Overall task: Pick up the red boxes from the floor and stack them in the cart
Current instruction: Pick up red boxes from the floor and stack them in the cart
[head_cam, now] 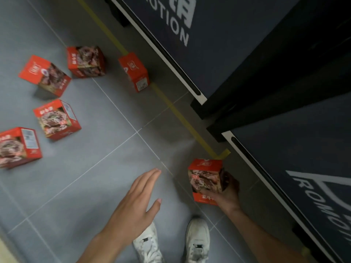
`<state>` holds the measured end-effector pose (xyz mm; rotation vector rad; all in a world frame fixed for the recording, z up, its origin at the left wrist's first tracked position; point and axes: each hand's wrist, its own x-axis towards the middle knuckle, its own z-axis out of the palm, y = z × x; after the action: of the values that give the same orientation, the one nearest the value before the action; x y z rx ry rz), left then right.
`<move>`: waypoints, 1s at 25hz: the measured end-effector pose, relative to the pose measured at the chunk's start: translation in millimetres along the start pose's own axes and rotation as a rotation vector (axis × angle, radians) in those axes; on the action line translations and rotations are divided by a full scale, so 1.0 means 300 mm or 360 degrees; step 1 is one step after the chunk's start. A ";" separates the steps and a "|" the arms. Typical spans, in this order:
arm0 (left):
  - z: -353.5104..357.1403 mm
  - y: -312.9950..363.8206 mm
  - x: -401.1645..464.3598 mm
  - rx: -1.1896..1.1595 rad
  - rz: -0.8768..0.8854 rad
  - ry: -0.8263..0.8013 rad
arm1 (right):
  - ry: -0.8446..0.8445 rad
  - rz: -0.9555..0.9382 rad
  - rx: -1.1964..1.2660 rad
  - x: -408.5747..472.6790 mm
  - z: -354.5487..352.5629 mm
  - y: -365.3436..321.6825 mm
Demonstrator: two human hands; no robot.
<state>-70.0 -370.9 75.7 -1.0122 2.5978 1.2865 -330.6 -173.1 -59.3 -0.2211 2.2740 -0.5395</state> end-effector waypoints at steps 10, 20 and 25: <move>-0.491 -0.012 -0.251 -0.0115 -0.0320 0.0226 | -0.0440 -0.0381 0.0075 -0.403 -0.093 -0.802; -0.877 -0.067 -0.362 -0.0165 -0.0606 0.0305 | -0.0593 -0.0868 0.0017 -0.612 -0.140 -1.317; -0.980 -0.117 -0.272 -0.0299 -0.0740 0.0345 | -0.0604 -0.0783 0.0053 -0.503 -0.084 -1.481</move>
<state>77.8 -557.9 269.2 -1.7470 2.1970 1.3687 -249.3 -514.8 253.0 -0.8083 1.8348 -0.7152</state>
